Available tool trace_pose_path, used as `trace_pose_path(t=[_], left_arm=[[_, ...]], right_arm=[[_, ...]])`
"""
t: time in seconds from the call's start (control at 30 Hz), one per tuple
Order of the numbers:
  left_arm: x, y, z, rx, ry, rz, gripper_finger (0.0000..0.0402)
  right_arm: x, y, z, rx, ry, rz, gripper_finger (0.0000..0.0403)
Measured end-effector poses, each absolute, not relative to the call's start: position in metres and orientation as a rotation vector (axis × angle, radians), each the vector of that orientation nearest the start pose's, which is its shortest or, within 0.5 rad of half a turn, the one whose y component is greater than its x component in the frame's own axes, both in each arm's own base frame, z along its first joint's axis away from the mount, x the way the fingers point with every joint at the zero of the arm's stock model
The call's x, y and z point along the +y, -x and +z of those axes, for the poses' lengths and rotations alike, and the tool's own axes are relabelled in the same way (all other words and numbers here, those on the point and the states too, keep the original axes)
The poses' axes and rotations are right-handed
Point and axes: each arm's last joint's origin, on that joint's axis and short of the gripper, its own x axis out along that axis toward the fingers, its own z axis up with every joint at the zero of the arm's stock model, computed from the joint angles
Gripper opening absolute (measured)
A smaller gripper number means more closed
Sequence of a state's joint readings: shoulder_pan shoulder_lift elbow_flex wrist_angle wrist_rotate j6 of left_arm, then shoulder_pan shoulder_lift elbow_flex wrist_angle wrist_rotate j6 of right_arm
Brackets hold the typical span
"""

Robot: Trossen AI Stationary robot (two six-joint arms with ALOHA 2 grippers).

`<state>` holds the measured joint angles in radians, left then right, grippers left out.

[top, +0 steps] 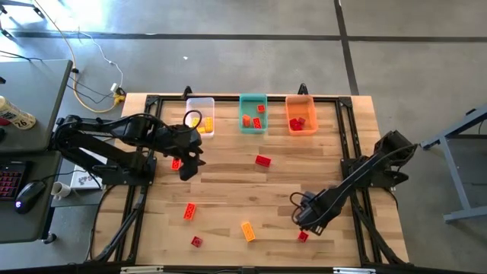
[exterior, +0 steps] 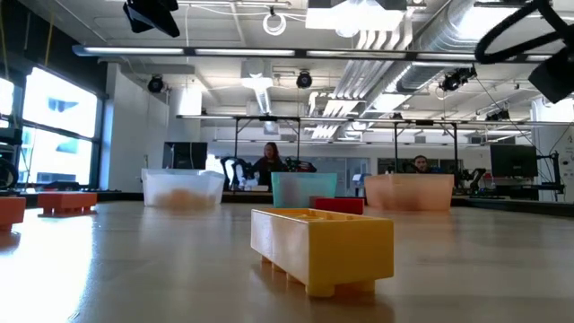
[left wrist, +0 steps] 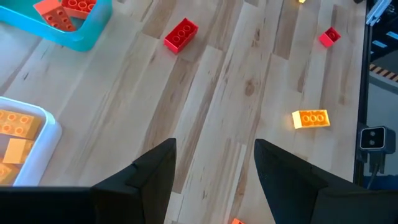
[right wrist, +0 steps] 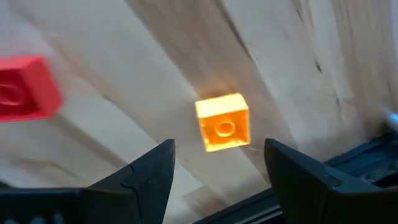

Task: Sort & place blocks by color
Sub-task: Put the yellow game piece into the transparent bin

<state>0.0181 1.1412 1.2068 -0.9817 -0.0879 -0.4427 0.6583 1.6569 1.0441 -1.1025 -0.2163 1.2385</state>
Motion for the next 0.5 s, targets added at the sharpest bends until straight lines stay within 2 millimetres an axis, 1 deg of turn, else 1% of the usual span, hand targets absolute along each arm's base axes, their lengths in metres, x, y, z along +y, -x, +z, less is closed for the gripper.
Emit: trace_pose_path(t=[0.3, 0.5], left_arm=[[0.006, -0.209, 0.343, 0.877, 0.378, 0.301, 0.0203], [0.007, -0.209, 0.343, 0.876, 0.376, 0.305, 0.0203]], right_arm=[[0.165, -0.199, 0.162, 1.787, -0.516, -0.444, 0.0233], [0.163, -0.197, 0.154, 1.787, -0.525, -0.445, 0.0233]])
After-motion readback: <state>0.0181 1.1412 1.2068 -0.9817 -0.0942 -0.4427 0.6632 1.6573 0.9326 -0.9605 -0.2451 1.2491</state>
